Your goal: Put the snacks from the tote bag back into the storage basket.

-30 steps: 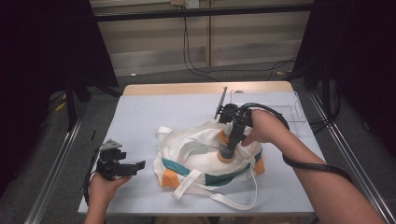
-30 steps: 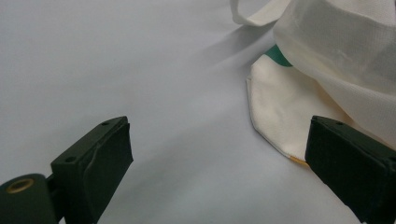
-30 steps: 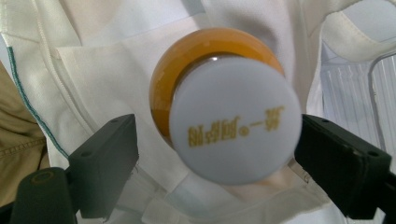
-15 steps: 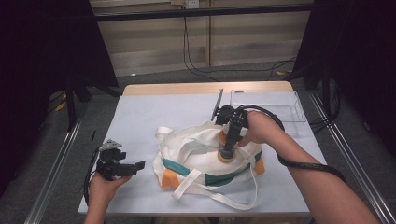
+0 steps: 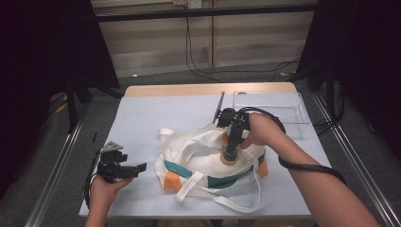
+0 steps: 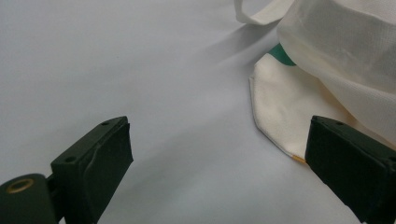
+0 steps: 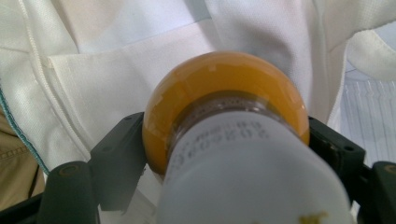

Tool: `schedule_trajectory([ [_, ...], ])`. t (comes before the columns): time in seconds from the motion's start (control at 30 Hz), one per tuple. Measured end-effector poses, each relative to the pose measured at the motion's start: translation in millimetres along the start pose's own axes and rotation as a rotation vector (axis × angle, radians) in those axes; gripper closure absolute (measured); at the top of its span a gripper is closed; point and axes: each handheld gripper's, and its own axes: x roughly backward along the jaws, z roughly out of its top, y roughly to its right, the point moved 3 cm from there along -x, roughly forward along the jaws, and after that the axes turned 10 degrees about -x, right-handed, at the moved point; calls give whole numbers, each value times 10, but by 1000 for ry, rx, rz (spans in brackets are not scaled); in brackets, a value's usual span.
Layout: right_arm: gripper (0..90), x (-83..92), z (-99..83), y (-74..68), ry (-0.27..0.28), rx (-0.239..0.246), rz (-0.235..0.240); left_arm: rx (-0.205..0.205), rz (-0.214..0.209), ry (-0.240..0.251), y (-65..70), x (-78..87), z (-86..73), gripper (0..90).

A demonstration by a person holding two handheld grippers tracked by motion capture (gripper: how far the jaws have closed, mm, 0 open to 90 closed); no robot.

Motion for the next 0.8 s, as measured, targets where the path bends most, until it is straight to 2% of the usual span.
schedule_trajectory([
  [0.2,273,-24,17,3,-5,1,5,1,4,-3,-5,3,-2,72],
  [0.27,289,-31,19,4,-8,8,4,16,7,7,1,-3,-2,72],
  [0.3,291,-29,20,4,-9,7,4,3,3,-4,-8,1,-7,72],
  [0.53,297,-32,25,3,-6,10,2,-5,3,-13,-11,-6,-10,73],
  [0.7,300,-23,21,4,-17,15,3,15,5,-1,-2,-15,-9,73],
  [0.8,301,-17,17,1,-24,22,2,6,0,-13,-13,-14,-14,73],
])
